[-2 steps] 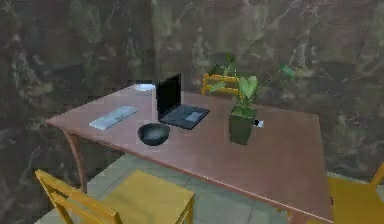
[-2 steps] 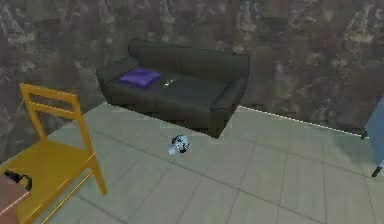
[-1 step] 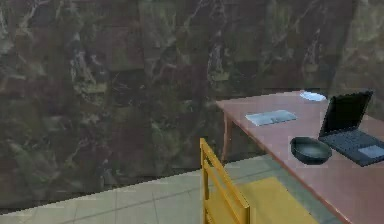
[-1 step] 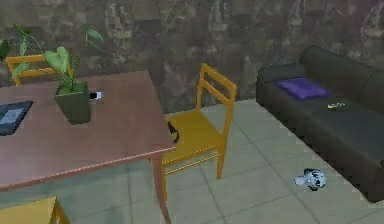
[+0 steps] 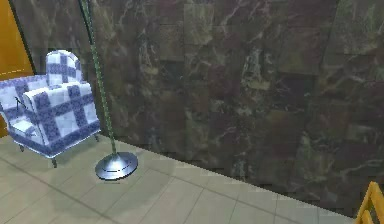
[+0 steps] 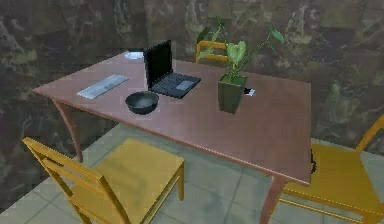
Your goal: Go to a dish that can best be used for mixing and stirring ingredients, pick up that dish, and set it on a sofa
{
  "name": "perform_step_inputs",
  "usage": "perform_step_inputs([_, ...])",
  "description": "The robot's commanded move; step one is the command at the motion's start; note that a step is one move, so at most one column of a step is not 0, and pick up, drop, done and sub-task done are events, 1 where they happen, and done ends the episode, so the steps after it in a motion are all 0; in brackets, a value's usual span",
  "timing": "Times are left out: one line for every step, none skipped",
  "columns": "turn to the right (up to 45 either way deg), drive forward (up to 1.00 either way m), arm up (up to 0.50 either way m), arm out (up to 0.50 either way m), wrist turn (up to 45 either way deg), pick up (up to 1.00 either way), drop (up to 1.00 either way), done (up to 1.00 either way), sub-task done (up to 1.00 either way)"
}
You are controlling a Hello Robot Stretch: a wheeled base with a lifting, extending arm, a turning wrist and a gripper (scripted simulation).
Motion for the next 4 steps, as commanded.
perform_step_inputs([-9.0, 0.00, 0.00, 0.00, 0.0, 0.00, 0.00, 0.00, 0.00])
perform_step_inputs([45.0, 0.00, 0.00, 0.00, 0.0, 0.00, 0.00, 0.00, 0.00])
perform_step_inputs([45.0, 0.00, 0.00, 0.00, 0.0, 0.00, 0.00, 0.00, 0.00])
perform_step_inputs([6.0, 0.00, 0.00, 0.00, 0.0, 0.00, 0.00, 0.00, 0.00])
